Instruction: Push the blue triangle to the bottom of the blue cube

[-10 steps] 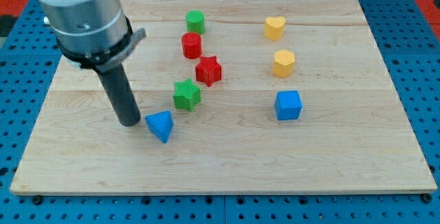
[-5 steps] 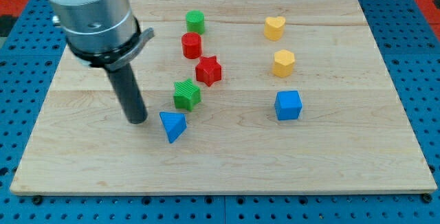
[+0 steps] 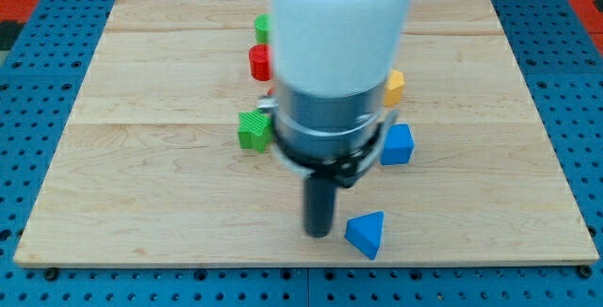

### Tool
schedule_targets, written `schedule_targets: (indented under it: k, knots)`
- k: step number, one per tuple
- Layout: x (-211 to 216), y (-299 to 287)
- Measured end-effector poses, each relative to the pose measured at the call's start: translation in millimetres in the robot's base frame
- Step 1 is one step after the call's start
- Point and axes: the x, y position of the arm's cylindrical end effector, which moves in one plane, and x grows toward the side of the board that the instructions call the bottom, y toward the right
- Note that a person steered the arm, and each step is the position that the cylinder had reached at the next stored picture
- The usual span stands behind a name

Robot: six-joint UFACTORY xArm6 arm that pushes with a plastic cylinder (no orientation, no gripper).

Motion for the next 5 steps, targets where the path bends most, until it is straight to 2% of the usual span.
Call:
schedule_targets:
  k: [1,2,4,5]
  knots:
    - [25,-9]
    - [26,14]
    - [24,114]
    - [11,110]
